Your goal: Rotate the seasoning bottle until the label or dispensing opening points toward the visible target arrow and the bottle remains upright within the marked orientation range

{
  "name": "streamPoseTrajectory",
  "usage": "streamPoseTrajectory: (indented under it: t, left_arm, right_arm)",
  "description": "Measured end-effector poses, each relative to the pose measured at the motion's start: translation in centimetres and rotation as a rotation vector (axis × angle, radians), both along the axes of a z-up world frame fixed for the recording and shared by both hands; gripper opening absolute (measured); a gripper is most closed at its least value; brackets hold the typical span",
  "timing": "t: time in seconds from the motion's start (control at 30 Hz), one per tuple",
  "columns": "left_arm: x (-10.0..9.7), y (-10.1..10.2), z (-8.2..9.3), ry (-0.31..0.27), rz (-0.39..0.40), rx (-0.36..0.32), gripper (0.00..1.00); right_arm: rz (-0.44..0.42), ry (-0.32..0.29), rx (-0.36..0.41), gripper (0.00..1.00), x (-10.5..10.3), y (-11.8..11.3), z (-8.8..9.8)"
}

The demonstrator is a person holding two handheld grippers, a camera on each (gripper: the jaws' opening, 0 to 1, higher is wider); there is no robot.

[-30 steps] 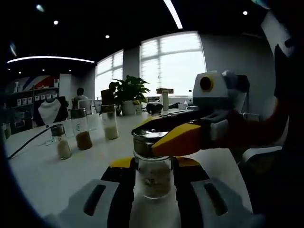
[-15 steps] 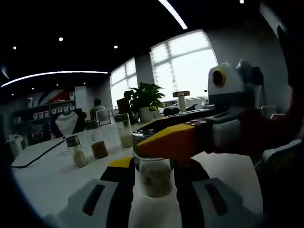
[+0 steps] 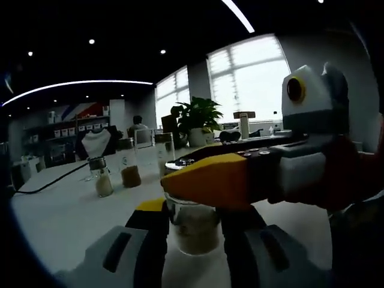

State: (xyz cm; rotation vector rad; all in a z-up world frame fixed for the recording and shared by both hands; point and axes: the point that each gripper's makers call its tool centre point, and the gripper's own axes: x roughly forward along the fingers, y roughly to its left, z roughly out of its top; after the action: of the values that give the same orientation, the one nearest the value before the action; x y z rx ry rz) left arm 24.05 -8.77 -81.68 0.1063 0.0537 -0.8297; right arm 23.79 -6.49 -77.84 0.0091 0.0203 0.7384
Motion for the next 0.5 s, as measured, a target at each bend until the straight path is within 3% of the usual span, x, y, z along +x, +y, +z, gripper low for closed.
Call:
streamPoseTrajectory:
  t: [0.07, 0.13, 0.23, 0.5]
  left_arm:
    - [-0.3, 0.1, 0.4, 0.006, -0.024, -0.040, 0.35]
    - [-0.7, 0.3, 0.5, 0.049, -0.065, -0.086, 0.35]
    - [-1.0, 0.5, 0.6, 0.029, -0.107, -0.067, 0.35]
    - [-2.9, -0.2, 0.5, 0.054, -0.314, -0.076, 0.35]
  right_arm:
    - [0.042, -0.004, 0.019, 0.30, -0.2, 0.2, 0.3]
    - [0.111, -0.028, 0.005, 0.30, -0.8, 0.5, 0.5]
    - [0.184, -0.073, -0.021, 0.30, -1.5, 0.7, 0.7]
    - [0.319, -0.031, 0.046, 0.30, -2.4, 0.6, 0.6]
